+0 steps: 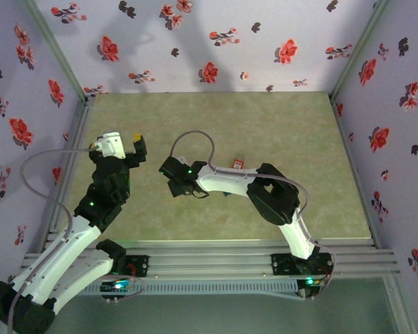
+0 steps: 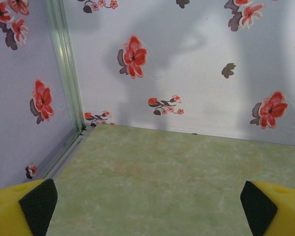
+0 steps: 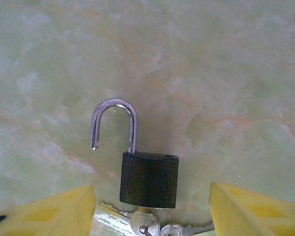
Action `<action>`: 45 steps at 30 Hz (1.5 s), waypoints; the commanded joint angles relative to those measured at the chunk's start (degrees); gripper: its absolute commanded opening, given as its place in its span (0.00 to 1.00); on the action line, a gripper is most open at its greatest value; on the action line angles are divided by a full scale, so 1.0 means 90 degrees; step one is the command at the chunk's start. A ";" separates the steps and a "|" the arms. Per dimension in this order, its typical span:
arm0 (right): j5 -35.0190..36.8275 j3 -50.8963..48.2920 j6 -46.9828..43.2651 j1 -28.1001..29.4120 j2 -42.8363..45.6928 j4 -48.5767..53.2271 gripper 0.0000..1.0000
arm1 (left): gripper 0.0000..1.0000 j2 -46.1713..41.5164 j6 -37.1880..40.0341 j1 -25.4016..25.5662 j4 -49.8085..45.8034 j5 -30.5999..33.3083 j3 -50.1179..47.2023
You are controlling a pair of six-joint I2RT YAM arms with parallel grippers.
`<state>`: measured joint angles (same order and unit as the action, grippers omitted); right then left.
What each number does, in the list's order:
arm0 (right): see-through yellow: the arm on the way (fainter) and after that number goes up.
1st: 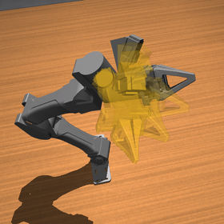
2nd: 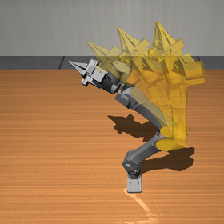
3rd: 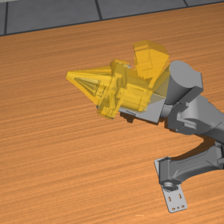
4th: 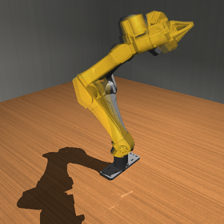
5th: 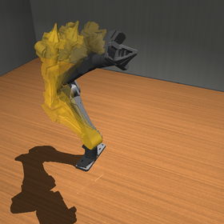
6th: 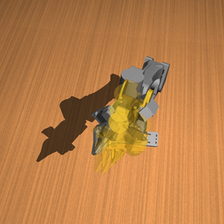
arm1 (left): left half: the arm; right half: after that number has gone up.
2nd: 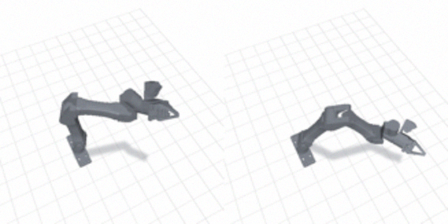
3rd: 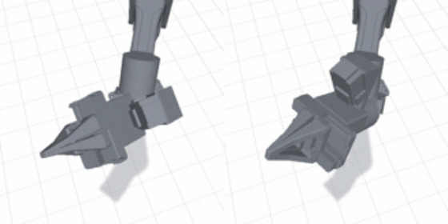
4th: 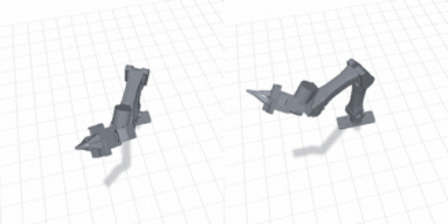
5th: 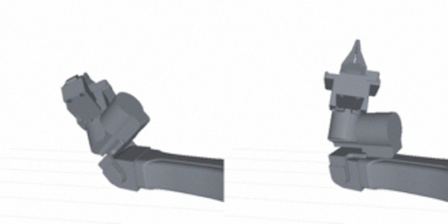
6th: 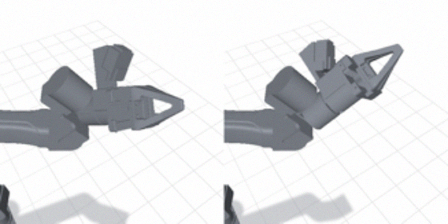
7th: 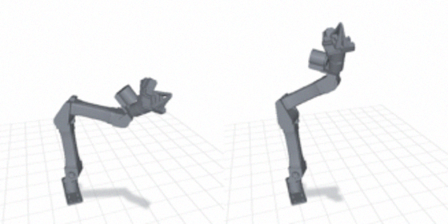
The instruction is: Lock with the key
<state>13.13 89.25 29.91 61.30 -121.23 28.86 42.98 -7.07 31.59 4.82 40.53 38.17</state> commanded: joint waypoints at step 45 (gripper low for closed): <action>-0.0040 -0.0128 -0.0773 0.0125 -0.0345 -0.0014 0.33 | 1.00 -0.0118 0.0138 -0.0034 0.0314 0.0215 -0.0105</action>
<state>14.72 90.89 24.14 62.72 -125.01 27.49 42.72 -6.85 31.57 5.56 40.53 38.06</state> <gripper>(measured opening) 0.341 0.997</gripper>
